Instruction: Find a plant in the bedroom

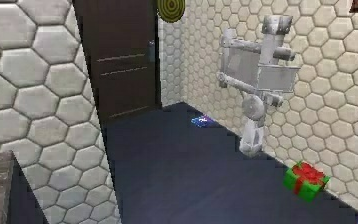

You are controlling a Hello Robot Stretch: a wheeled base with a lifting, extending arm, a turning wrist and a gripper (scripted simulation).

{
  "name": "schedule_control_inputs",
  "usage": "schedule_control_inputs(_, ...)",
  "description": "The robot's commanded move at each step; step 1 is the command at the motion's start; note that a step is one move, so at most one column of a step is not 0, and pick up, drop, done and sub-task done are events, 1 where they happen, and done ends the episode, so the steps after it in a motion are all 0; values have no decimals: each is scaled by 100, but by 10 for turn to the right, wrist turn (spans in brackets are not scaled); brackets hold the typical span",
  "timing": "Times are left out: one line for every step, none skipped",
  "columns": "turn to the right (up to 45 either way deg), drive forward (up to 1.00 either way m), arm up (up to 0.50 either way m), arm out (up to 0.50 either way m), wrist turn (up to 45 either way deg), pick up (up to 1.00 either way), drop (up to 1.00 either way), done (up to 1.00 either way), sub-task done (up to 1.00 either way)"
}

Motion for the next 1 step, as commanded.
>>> schedule_control_inputs(0,95,0,0,0,0,0,0,0)
